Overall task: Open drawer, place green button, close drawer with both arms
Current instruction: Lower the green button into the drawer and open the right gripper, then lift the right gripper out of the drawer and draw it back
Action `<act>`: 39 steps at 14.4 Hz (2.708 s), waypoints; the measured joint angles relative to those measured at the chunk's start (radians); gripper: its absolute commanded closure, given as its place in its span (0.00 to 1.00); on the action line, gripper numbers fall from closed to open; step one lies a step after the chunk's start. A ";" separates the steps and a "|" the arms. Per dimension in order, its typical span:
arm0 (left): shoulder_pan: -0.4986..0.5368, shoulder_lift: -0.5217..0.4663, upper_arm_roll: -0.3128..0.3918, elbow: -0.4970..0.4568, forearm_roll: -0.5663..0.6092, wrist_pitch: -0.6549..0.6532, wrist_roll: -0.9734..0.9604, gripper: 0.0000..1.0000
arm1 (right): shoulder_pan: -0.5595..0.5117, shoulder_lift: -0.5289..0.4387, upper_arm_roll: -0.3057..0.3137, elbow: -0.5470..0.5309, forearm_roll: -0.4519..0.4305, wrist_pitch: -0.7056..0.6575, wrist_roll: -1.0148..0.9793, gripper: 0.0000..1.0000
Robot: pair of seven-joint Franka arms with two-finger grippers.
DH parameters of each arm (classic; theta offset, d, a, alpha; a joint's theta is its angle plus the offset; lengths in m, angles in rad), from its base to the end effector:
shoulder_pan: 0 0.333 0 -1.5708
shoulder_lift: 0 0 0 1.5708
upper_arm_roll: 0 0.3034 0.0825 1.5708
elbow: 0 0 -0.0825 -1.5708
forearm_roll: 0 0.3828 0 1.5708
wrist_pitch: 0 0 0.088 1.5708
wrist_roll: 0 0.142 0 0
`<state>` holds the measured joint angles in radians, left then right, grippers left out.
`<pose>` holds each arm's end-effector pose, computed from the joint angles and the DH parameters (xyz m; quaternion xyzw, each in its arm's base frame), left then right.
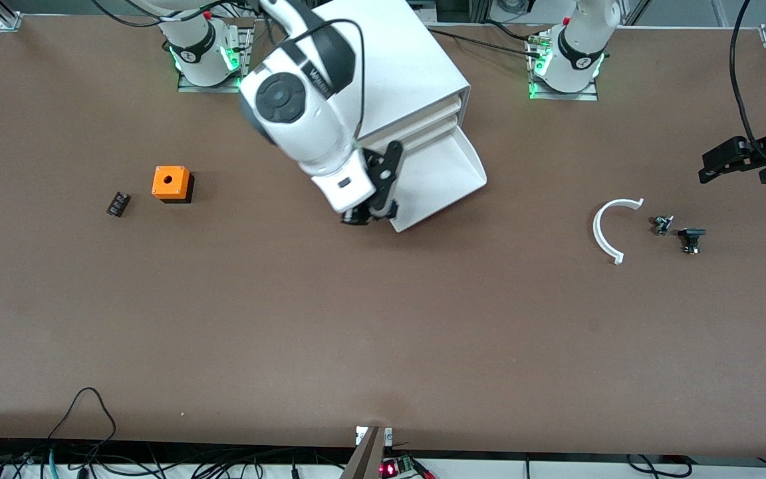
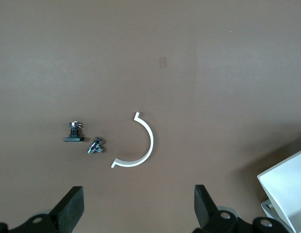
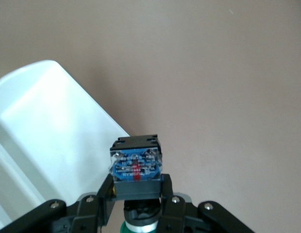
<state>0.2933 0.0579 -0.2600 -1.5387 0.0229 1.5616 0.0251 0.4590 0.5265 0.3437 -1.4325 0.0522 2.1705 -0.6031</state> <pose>0.5667 0.0258 0.5598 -0.9998 -0.0041 0.0166 0.0035 0.5289 0.4947 0.3836 -0.7808 -0.6043 -0.1081 0.1162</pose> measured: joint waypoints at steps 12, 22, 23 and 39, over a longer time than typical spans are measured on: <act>0.002 0.001 0.008 0.000 0.000 -0.002 -0.004 0.00 | 0.176 0.202 0.000 0.101 -0.095 -0.103 -0.319 0.70; 0.002 0.003 0.009 0.000 0.000 -0.002 -0.005 0.00 | 0.225 0.257 -0.002 0.103 -0.118 -0.102 -0.323 0.70; 0.002 0.003 0.009 0.000 0.000 -0.002 -0.005 0.00 | 0.228 0.269 -0.002 0.103 -0.120 -0.093 -0.323 0.69; 0.002 0.004 0.004 0.000 0.000 -0.002 -0.015 0.00 | 0.099 0.019 -0.049 0.148 -0.138 -0.160 -0.005 0.00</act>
<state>0.2949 0.0621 -0.2560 -1.5388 0.0229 1.5598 0.0104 0.5582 0.5451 0.2949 -1.2850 -0.0856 2.0109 -0.6083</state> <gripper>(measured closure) 0.000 0.000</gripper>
